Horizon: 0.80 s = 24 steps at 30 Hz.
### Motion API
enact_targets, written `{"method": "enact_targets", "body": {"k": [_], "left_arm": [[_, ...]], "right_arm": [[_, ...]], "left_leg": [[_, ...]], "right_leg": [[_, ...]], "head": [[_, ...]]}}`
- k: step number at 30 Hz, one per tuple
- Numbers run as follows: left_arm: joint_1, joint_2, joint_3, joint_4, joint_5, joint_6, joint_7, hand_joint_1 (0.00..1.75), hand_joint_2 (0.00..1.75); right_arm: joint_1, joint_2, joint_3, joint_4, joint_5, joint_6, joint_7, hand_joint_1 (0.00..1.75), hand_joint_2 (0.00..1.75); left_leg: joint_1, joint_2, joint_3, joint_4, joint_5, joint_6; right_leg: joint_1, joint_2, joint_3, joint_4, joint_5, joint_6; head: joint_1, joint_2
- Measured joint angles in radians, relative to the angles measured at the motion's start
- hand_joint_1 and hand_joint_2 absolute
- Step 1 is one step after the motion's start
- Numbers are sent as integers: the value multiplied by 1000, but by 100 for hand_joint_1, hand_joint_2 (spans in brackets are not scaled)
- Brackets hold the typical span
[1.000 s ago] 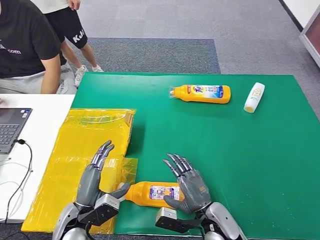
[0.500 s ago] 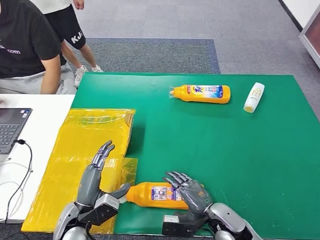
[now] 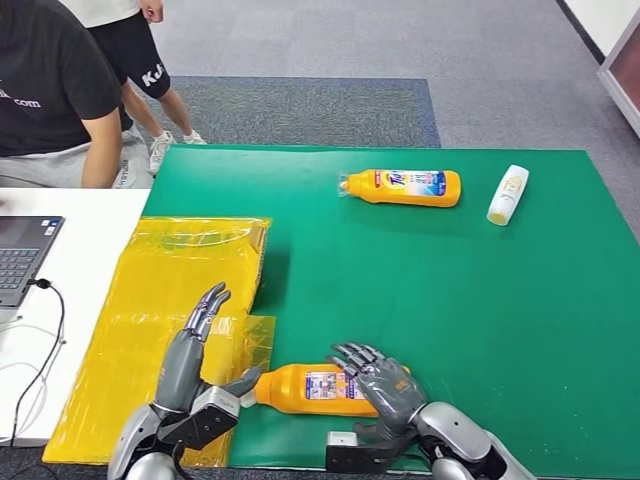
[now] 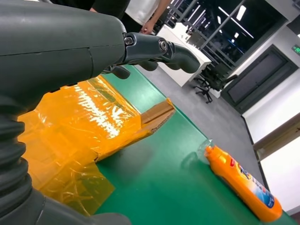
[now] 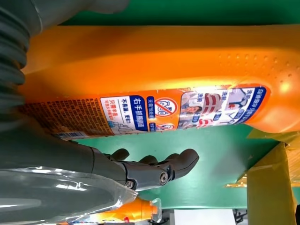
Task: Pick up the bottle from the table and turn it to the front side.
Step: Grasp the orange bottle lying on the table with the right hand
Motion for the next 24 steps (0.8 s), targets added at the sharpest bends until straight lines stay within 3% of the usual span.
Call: {"method": "enact_targets", "body": {"k": [14, 16, 18, 20, 24], "left_arm": [[5, 0, 0, 5, 7, 24, 8, 0, 175], [9, 0, 0, 5, 7, 27, 16, 0, 175], [12, 0, 0, 5, 5, 29, 21, 0, 175], [14, 0, 0, 5, 3, 31, 22, 0, 175], [17, 1, 0, 5, 3, 35, 21, 0, 175]], "right_arm": [[-60, 0, 39, 38, 84, 47, 238, 0, 175], [-63, 1, 43, 49, 116, 30, 264, 50, 175], [-65, 4, 44, 64, 155, 8, 278, 137, 175], [-67, 6, 40, 86, 195, -19, 278, 175, 175], [-76, 11, 15, 150, 244, -77, 252, 175, 175]], "left_leg": [[0, 0, 1, 1, 1, 1], [0, 0, 1, 1, 1, 1], [0, 0, 1, 1, 1, 1], [0, 0, 1, 1, 1, 1], [0, 0, 2, 1, 2, 2]], "right_leg": [[0, 0, 2, 0, 1, 2], [0, 0, 2, 0, 2, 2], [0, 0, 2, 0, 2, 2], [0, 0, 2, 0, 2, 2], [0, 0, 3, -1, 2, 3]], "head": [[0, 0], [0, 0], [0, 0], [0, 0], [0, 0]]}}
